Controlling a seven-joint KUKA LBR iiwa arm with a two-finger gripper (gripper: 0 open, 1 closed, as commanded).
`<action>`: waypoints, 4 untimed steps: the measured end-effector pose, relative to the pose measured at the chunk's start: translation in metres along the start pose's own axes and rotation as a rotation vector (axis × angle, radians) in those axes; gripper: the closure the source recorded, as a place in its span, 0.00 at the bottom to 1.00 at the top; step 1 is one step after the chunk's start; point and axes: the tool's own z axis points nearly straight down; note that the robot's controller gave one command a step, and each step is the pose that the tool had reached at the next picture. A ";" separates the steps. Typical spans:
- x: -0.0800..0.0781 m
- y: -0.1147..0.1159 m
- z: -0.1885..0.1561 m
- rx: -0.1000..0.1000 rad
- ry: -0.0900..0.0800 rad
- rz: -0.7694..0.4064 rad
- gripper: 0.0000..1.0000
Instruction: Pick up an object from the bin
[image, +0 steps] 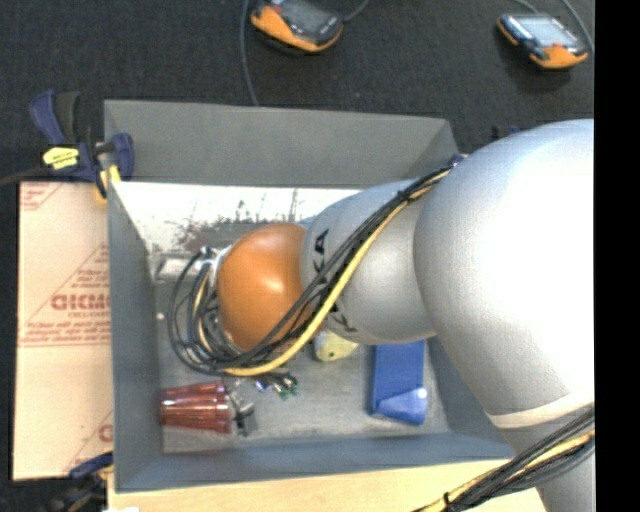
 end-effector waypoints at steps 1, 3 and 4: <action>-0.002 0.014 0.004 0.001 0.008 -0.169 0.00; 0.010 0.030 0.003 -0.002 0.007 -0.385 0.00; -0.006 0.032 -0.010 -0.002 -0.001 -1.055 1.00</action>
Offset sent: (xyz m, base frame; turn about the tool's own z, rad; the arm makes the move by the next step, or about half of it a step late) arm -0.0098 0.0202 -0.0034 -0.5448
